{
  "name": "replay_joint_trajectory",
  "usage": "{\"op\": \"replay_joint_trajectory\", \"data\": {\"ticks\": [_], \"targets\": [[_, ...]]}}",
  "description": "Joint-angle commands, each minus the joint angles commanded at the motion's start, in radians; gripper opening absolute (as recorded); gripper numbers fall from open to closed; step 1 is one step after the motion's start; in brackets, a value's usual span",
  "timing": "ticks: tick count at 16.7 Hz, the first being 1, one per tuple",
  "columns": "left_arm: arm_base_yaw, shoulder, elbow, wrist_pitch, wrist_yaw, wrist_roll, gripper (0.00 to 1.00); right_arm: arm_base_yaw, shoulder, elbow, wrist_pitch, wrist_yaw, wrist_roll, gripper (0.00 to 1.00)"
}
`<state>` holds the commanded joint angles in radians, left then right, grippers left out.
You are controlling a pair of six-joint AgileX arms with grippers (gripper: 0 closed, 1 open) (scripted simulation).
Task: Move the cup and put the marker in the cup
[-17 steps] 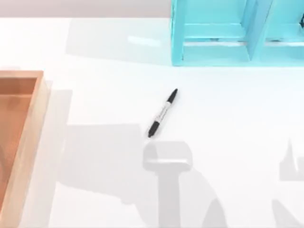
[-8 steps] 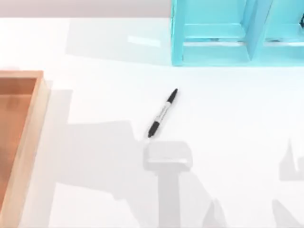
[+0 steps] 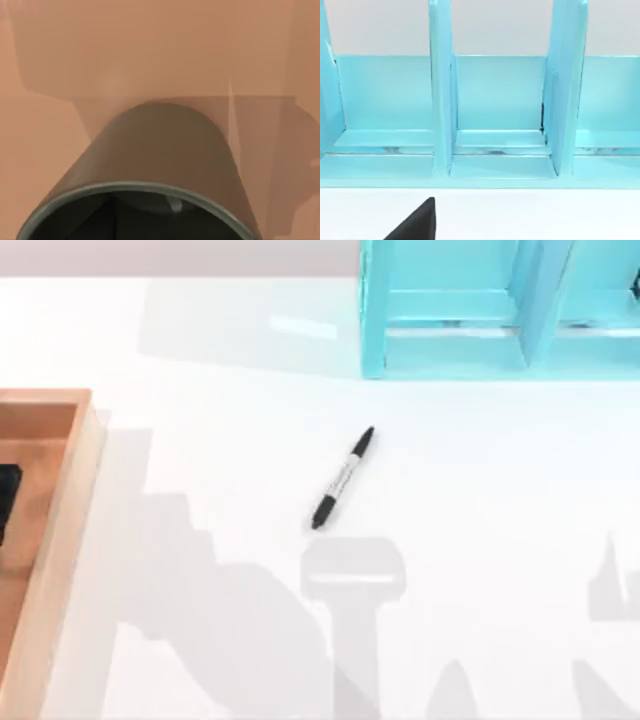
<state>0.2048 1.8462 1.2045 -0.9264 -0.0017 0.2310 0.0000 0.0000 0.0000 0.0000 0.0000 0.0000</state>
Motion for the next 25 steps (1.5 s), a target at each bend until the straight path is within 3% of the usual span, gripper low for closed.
{"op": "replay_joint_trajectory", "data": {"ticks": [5,18,25], "targets": [[0.000,0.007,-0.024,0.028,0.000,0.001,1.00,0.000,0.000,0.000,0.000,0.000,0.000,1.00],[0.000,0.007,-0.024,0.028,0.000,0.001,0.02,0.000,0.000,0.000,0.000,0.000,0.000,1.00],[0.000,0.007,-0.024,0.028,0.000,0.001,0.00,0.000,0.000,0.000,0.000,0.000,0.000,1.00]]}}
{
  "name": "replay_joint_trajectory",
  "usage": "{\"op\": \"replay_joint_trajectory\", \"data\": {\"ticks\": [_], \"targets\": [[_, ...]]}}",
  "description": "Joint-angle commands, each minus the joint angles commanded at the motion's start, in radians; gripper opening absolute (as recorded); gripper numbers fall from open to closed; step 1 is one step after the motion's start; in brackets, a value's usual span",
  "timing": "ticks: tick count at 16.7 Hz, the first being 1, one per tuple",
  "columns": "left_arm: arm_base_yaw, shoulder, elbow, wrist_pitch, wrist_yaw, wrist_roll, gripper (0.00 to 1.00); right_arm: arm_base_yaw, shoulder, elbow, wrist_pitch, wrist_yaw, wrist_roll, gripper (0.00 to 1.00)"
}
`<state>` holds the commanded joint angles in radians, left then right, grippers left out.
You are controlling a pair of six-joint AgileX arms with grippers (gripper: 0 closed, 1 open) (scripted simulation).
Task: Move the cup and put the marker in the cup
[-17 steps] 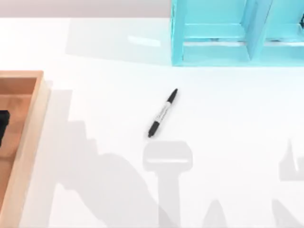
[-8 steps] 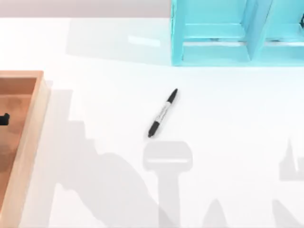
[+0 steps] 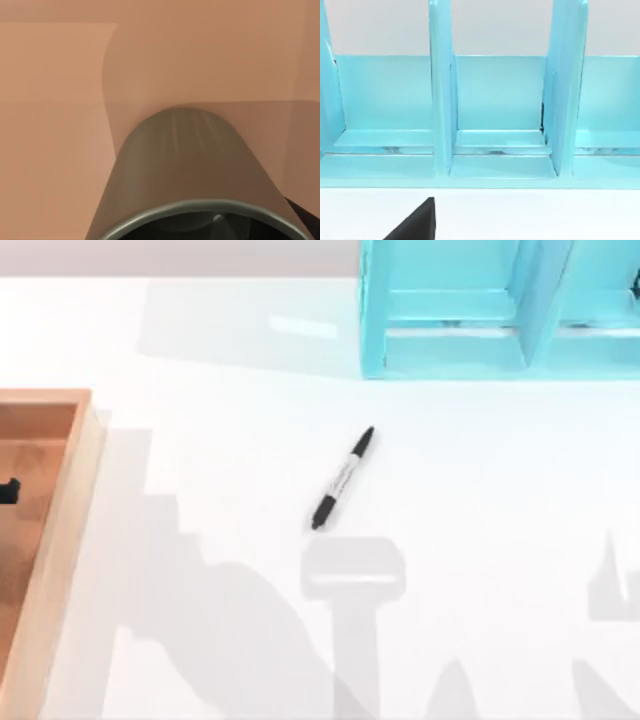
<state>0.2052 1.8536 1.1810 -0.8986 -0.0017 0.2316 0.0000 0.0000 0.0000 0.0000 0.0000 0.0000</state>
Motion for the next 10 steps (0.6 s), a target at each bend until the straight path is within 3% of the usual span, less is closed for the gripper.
{"op": "replay_joint_trajectory", "data": {"ticks": [6,10], "targets": [[-0.018,-0.027,0.063,-0.048,-0.011,-0.036,0.00,0.000,0.000,0.000,0.000,0.000,0.000,1.00],[-0.115,-0.061,0.206,-0.194,-0.016,-0.146,0.00,0.000,0.000,0.000,0.000,0.000,0.000,1.00]]}}
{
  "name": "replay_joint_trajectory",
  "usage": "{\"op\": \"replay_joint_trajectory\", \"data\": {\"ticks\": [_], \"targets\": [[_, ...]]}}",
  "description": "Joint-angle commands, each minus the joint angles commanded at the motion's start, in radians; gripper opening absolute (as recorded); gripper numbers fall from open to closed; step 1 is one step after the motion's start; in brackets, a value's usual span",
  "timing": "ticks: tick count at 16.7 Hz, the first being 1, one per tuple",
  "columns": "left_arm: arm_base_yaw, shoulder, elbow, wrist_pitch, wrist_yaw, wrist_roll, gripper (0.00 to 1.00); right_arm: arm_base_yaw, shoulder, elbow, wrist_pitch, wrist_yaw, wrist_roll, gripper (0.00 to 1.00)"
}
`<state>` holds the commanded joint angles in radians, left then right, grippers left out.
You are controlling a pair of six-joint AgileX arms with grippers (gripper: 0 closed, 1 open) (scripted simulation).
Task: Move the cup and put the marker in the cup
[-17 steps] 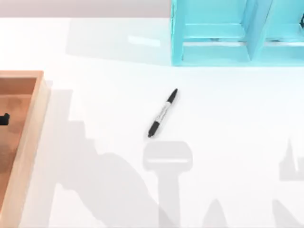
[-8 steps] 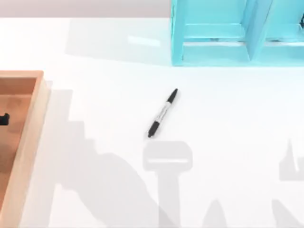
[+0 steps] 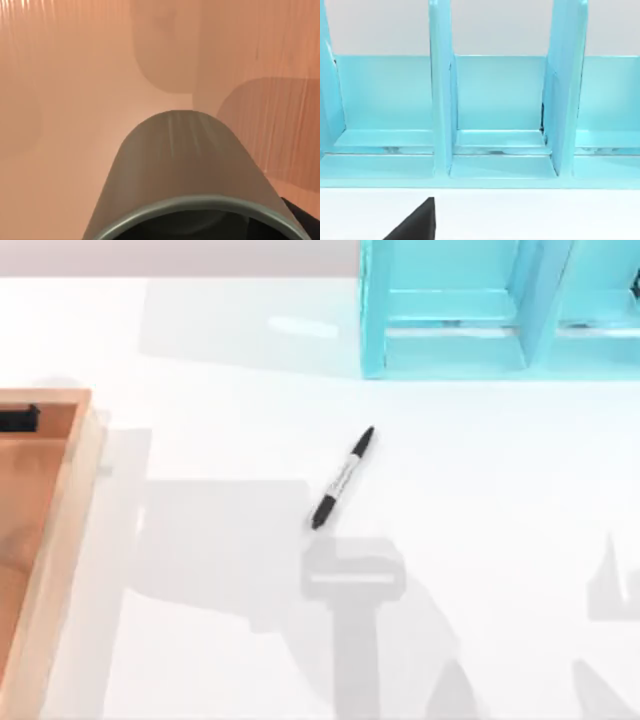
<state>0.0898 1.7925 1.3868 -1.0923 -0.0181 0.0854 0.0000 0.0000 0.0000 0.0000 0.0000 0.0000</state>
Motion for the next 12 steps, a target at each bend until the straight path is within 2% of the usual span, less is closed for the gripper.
{"op": "replay_joint_trajectory", "data": {"ticks": [8,12], "targets": [[-0.297,-0.016,0.261,-0.338,0.014,-0.273,0.00,0.000,0.000,0.000,0.000,0.000,0.000,1.00],[-0.353,-0.018,0.303,-0.394,0.016,-0.321,0.00,0.000,0.000,0.000,0.000,0.000,0.000,1.00]]}}
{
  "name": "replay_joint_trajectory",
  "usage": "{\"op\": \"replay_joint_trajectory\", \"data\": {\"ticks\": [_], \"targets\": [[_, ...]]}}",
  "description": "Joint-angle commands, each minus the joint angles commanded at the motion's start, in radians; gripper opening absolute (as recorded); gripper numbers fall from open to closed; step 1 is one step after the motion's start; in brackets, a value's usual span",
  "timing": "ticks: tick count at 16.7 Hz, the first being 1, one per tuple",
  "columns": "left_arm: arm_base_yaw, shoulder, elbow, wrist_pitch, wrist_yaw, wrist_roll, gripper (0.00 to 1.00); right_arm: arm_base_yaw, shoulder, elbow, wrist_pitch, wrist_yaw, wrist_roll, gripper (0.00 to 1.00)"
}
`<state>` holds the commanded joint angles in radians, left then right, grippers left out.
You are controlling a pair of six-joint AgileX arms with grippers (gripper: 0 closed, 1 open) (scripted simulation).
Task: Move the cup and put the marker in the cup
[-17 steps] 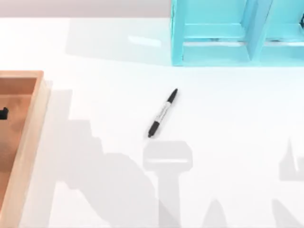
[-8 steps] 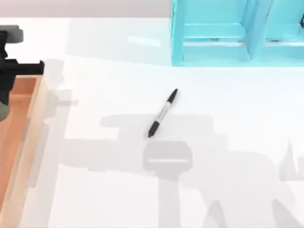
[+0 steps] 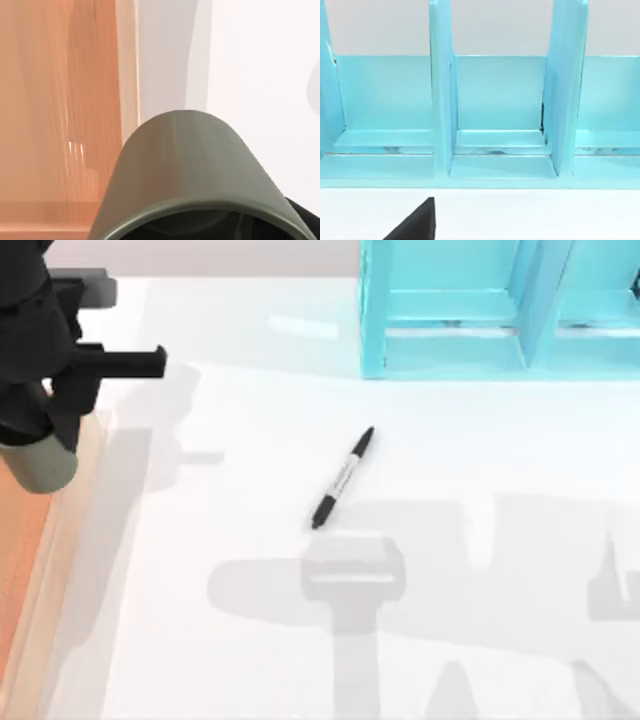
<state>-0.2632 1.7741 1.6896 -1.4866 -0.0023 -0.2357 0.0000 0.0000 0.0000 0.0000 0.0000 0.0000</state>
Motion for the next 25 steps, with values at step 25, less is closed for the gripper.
{"op": "replay_joint_trajectory", "data": {"ticks": [25], "targets": [[-0.179,0.277,-0.160,0.465,-0.003,-0.178,0.00,0.000,0.000,0.000,0.000,0.000,0.000,1.00]]}}
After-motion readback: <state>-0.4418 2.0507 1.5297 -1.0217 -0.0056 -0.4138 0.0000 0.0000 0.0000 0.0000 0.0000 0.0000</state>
